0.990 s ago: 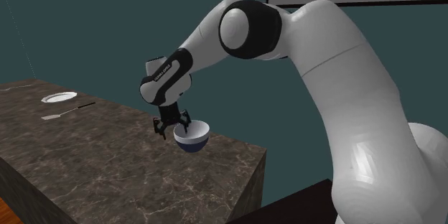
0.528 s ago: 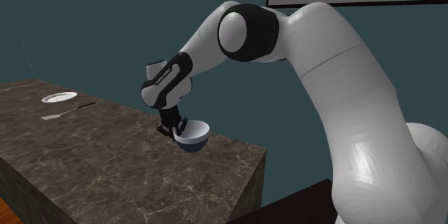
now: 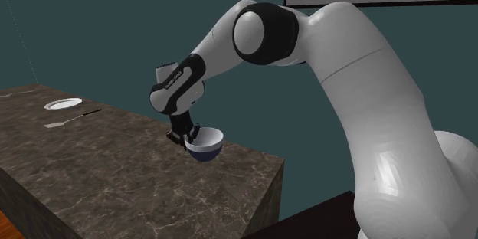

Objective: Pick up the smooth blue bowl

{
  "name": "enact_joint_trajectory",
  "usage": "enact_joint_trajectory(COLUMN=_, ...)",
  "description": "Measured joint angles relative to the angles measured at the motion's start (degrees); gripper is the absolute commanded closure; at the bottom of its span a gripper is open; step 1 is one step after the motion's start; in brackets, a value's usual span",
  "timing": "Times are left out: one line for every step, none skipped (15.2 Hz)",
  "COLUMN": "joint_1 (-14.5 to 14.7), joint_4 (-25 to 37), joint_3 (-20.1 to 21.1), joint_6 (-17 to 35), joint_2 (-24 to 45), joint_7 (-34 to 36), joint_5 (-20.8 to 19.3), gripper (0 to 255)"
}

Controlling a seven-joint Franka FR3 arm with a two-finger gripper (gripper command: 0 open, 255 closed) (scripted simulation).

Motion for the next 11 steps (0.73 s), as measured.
enact_joint_trajectory(joint_1=0.0, joint_4=0.1, joint_3=0.1, joint_6=-0.4, joint_2=-0.3, joint_7=-0.1, joint_5=0.1, gripper=255)
enact_joint_trajectory(joint_1=-0.1, joint_4=-0.3, joint_3=0.1, joint_6=-0.7, joint_2=-1.0, joint_7=-0.2, joint_5=0.2, gripper=255)
enact_joint_trajectory(joint_1=-0.2, joint_4=-0.1, joint_3=0.2, joint_6=-1.3, joint_2=-1.5, joint_7=-0.4, joint_5=0.3, gripper=255)
enact_joint_trajectory(joint_1=-0.3, joint_4=-0.1, joint_3=0.3, joint_6=-1.7, joint_2=-1.9, joint_7=-0.5, joint_5=0.4, gripper=255)
enact_joint_trajectory(joint_1=-0.4, joint_4=-0.3, joint_3=0.4, joint_6=-2.2, joint_2=-2.5, joint_7=-0.6, joint_5=0.5, gripper=255)
enact_joint_trajectory(joint_1=-0.3, joint_4=0.1, joint_3=0.4, joint_6=-2.9, joint_2=-2.8, joint_7=-0.7, joint_5=0.7, gripper=255)
enact_joint_trajectory(joint_1=-0.4, joint_4=0.0, joint_3=0.5, joint_6=-3.3, joint_2=-3.3, joint_7=-0.8, joint_5=0.8, gripper=255)
enact_joint_trajectory(joint_1=-0.4, joint_4=0.2, joint_3=0.6, joint_6=-3.8, joint_2=-3.7, joint_7=-0.9, joint_5=0.9, gripper=255)
enact_joint_trajectory(joint_1=-0.4, joint_4=0.3, joint_3=0.7, joint_6=-4.3, joint_2=-4.0, joint_7=-0.9, joint_5=1.0, gripper=255)
enact_joint_trajectory(joint_1=-0.4, joint_4=0.5, joint_3=0.7, joint_6=-4.9, joint_2=-4.5, joint_7=-1.1, joint_5=1.1, gripper=255)
enact_joint_trajectory(joint_1=-0.5, joint_4=0.6, joint_3=0.8, joint_6=-5.3, joint_2=-4.8, joint_7=-1.2, joint_5=1.2, gripper=255)
